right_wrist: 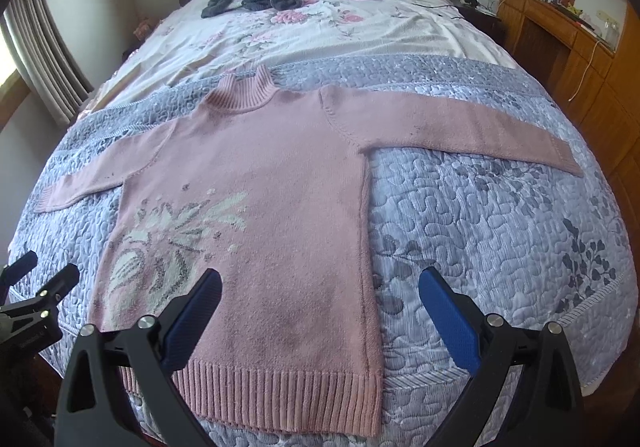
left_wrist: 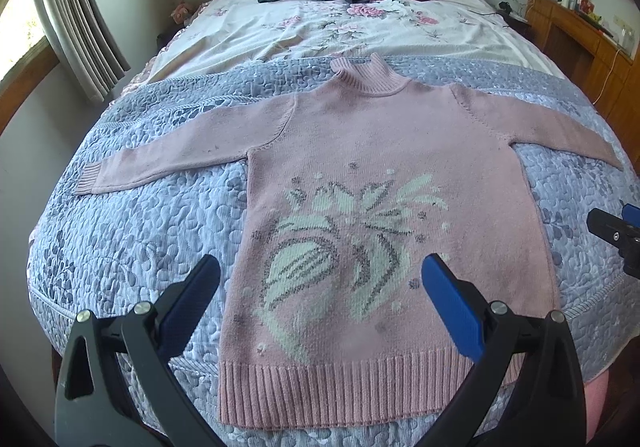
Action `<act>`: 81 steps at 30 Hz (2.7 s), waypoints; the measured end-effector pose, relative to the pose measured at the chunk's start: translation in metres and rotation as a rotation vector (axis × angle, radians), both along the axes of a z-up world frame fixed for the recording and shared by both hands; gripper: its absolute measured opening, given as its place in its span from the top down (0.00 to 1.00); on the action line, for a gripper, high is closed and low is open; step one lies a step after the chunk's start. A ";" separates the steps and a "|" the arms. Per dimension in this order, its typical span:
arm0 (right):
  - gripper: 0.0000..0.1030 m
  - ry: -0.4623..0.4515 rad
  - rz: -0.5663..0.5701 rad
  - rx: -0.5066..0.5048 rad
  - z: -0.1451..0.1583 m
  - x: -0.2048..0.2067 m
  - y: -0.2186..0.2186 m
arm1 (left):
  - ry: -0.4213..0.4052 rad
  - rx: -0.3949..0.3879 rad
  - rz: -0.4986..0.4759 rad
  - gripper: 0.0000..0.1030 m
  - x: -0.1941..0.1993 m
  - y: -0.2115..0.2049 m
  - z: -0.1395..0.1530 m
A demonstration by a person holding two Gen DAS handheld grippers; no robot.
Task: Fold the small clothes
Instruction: 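Move the right tool to the sweater's sleeve cuff and grasp it, then lift the cuff with the right tool and fold the sleeve across the sweater body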
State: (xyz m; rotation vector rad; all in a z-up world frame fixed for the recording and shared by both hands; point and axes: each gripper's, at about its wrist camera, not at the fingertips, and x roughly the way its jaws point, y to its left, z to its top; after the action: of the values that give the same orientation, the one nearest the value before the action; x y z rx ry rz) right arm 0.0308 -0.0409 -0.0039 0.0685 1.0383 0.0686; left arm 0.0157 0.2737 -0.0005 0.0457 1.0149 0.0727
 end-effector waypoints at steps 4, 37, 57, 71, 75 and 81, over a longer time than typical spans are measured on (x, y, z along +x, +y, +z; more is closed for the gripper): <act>0.04 0.000 -0.124 -0.002 -0.006 0.035 -0.067 | 0.006 0.011 -0.010 0.03 0.035 -0.019 -0.007; 0.68 0.193 -0.652 0.234 -0.136 0.212 -0.445 | 0.009 -0.032 -0.041 0.03 0.210 -0.149 -0.061; 0.94 0.016 -0.198 0.265 -0.056 0.232 -0.249 | 0.110 -0.076 0.035 0.04 0.198 -0.067 -0.080; 0.94 0.087 0.128 0.281 -0.082 0.249 -0.047 | 0.123 -0.144 0.074 0.04 0.190 -0.023 -0.086; 0.94 0.129 0.155 0.252 -0.100 0.254 -0.013 | 0.131 -0.148 0.077 0.04 0.189 -0.017 -0.089; 0.79 0.243 0.211 0.302 -0.127 0.250 0.000 | 0.147 -0.148 0.068 0.04 0.190 -0.016 -0.094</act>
State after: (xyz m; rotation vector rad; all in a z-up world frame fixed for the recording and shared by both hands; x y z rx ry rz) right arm 0.2812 -0.0407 -0.1314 0.2462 1.2689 0.4175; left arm 0.2053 0.2580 -0.0944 -0.1200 1.1663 0.0564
